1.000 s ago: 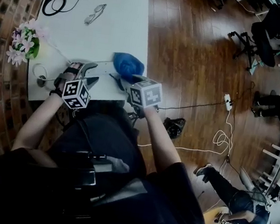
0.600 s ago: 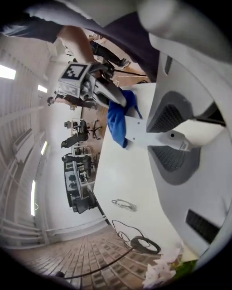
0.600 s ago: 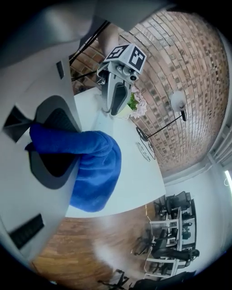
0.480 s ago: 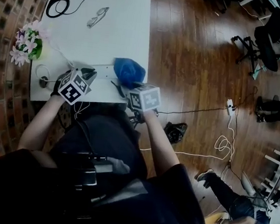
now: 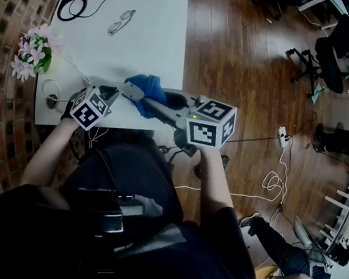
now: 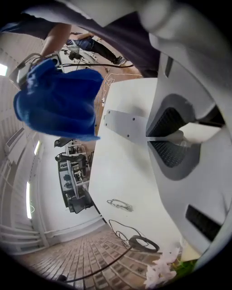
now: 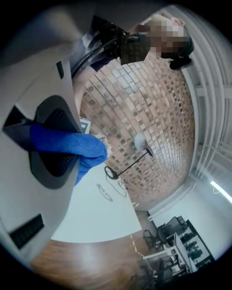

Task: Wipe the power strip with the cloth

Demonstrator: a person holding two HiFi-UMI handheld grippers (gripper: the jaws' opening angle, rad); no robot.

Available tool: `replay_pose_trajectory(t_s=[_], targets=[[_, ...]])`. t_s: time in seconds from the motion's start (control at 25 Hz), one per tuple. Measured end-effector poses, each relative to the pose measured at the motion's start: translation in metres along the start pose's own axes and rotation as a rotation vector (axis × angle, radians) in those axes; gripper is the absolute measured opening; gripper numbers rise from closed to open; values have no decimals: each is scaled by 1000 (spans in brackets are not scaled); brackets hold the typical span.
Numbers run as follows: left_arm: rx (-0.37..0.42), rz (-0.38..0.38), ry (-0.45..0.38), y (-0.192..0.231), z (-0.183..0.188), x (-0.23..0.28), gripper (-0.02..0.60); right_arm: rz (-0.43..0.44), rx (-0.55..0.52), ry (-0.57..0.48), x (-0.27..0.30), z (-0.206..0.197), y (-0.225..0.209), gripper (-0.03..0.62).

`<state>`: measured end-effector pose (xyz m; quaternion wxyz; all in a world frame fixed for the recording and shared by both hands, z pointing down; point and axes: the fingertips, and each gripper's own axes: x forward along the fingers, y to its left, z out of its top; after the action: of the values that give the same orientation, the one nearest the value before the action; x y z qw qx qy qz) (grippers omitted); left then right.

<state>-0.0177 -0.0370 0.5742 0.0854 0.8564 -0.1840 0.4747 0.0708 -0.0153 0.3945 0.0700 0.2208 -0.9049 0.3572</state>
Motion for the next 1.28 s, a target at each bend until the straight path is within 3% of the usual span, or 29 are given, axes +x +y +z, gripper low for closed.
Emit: replay_pose_trajectory(t_s=[0.12, 0.36, 0.52, 0.68, 0.88, 1.04, 1.28], targets=[[-42, -12, -22, 1, 2, -2, 40, -100, 11, -18, 5, 4, -29, 89], [-69, -17, -35, 2, 1, -2, 23, -398, 72, 123, 23, -73, -123, 91], [-76, -13, -49, 4, 1, -1, 15, -544, 30, 164, 26, -99, -149, 91], [-122, -8, -76, 10, -5, 0, 4, -585, -41, 232, 34, -102, -146, 91], [-227, 81, -71, 37, -15, -14, -5, -611, -31, 220, 32, -102, -147, 91], [-286, 56, 0, 44, -31, -13, -6, -640, -27, 228, 32, -101, -147, 91], [-335, 27, -10, 48, -40, -6, 0, -707, -45, 243, 32, -99, -146, 91]])
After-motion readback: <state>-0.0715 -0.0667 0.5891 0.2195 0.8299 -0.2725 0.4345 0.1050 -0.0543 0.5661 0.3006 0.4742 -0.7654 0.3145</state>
